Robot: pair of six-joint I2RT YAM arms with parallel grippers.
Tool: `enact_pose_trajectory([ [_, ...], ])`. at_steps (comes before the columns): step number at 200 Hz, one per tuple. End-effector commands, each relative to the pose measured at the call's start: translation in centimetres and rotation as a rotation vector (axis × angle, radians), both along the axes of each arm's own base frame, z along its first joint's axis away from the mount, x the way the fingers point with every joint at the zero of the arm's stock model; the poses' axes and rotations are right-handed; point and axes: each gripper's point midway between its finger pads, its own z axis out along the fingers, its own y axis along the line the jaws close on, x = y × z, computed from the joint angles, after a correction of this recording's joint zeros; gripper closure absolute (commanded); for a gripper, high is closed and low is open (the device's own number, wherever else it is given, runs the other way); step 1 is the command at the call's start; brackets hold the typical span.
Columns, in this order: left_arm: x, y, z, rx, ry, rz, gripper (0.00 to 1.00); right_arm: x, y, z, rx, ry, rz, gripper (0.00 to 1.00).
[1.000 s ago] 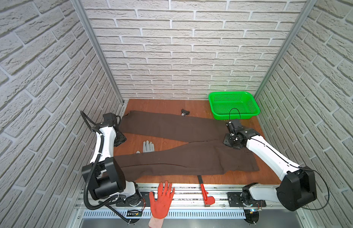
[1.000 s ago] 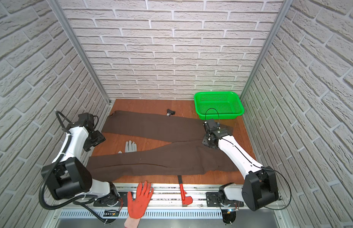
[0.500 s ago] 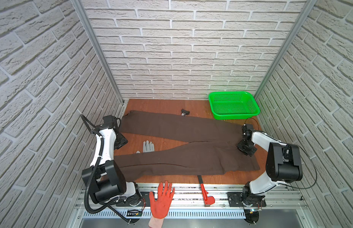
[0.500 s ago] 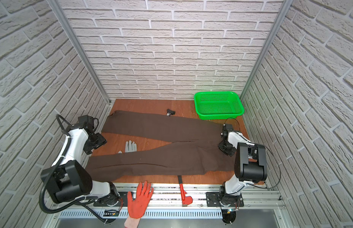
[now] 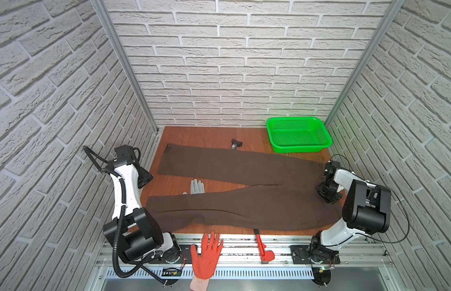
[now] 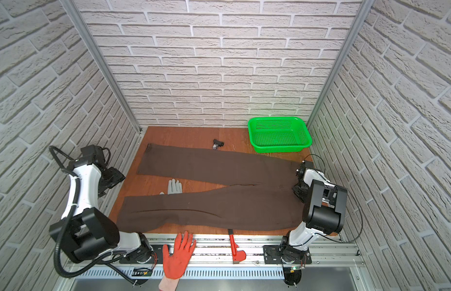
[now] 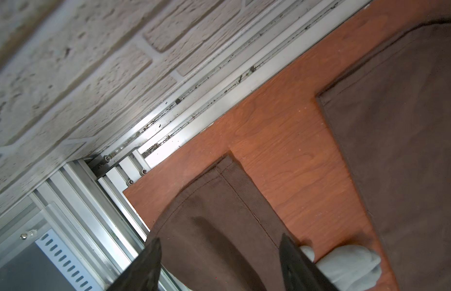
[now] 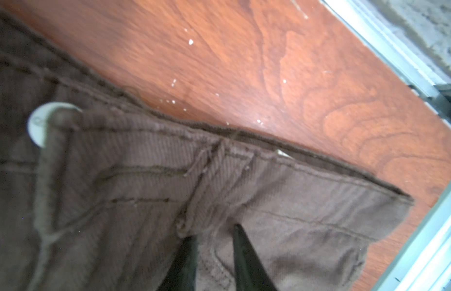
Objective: Fold and stack the trousers
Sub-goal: Move the trousers to the center of the table, then fold the trousers at the center of the table.
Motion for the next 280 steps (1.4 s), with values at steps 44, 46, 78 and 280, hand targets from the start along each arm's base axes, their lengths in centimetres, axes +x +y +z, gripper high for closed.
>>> enact_pose_trajectory([
  [44, 3.6, -1.7, 0.1, -0.041, -0.084, -0.123, 0.24, 4.6, 3.8, 9.4, -0.050, -0.206, 0.264, 0.56],
  [46, 3.8, -1.7, 0.2, -0.042, -0.092, -0.128, 0.24, 4.9, 3.9, 9.7, -0.052, -0.216, 0.271, 0.56],
  [78, 7.9, -3.0, 1.0, -0.082, -0.199, -0.219, 0.24, 9.1, 4.7, 12.3, -0.041, -0.379, 0.367, 0.53],
  [280, 20.1, -7.0, 1.9, -0.058, -0.391, -0.416, 0.03, 23.9, -6.8, 4.6, -0.136, -0.546, 0.302, 0.54],
])
